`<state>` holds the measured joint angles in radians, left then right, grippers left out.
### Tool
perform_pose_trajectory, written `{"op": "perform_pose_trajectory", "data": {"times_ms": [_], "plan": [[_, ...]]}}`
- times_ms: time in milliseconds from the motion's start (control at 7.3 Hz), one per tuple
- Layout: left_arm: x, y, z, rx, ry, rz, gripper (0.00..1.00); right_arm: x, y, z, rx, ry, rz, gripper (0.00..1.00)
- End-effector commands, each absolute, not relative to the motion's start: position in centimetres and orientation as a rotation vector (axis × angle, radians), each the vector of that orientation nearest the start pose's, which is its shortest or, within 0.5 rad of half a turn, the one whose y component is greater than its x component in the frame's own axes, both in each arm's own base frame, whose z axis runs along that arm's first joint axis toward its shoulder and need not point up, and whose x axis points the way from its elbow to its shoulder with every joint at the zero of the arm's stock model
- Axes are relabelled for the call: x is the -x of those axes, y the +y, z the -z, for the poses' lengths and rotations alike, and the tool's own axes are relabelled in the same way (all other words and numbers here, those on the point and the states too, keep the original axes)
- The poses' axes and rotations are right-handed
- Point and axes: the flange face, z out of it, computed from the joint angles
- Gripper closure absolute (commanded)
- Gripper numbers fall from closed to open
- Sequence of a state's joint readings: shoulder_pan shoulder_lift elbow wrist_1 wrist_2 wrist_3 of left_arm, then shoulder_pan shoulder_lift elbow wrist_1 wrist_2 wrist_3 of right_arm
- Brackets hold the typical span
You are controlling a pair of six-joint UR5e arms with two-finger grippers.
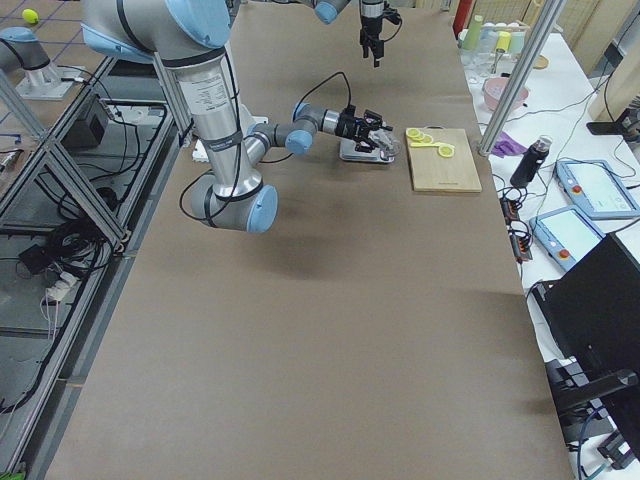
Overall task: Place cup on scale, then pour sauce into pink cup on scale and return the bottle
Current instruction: 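Tilt the sauce bottle with the right gripper to pour into the pink cup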
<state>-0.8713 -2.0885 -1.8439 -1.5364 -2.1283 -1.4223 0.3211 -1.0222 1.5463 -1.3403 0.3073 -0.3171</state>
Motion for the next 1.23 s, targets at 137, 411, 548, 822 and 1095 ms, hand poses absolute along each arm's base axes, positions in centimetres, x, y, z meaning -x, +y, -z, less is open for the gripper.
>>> {"op": "perform_pose_trajectory", "data": {"times_ms": [137, 411, 548, 822, 1095], "plan": [[-33.5, -52.4, -24.7, 0.104, 0.908, 0.462, 0.02, 54.8, -42.2, -28.2, -1.155, 0.803, 0.833, 1.0], [-33.2, -52.5, -24.6, 0.101, 0.912, 0.466, 0.02, 54.9, -41.9, -27.7, -1.238, 0.58, 0.691, 1.0], [-33.2, -52.5, -24.7, 0.1, 0.91, 0.467, 0.02, 54.9, -41.9, -28.3, -1.238, 0.54, 0.682, 1.0], [-32.9, -52.7, -24.8, 0.099, 0.909, 0.472, 0.02, 54.7, -41.7, -29.1, -1.259, 0.444, 0.617, 1.0], [-33.0, -52.7, -24.8, 0.099, 0.91, 0.47, 0.02, 54.0, -42.4, -28.3, -1.293, 0.285, 0.513, 1.0]]}}
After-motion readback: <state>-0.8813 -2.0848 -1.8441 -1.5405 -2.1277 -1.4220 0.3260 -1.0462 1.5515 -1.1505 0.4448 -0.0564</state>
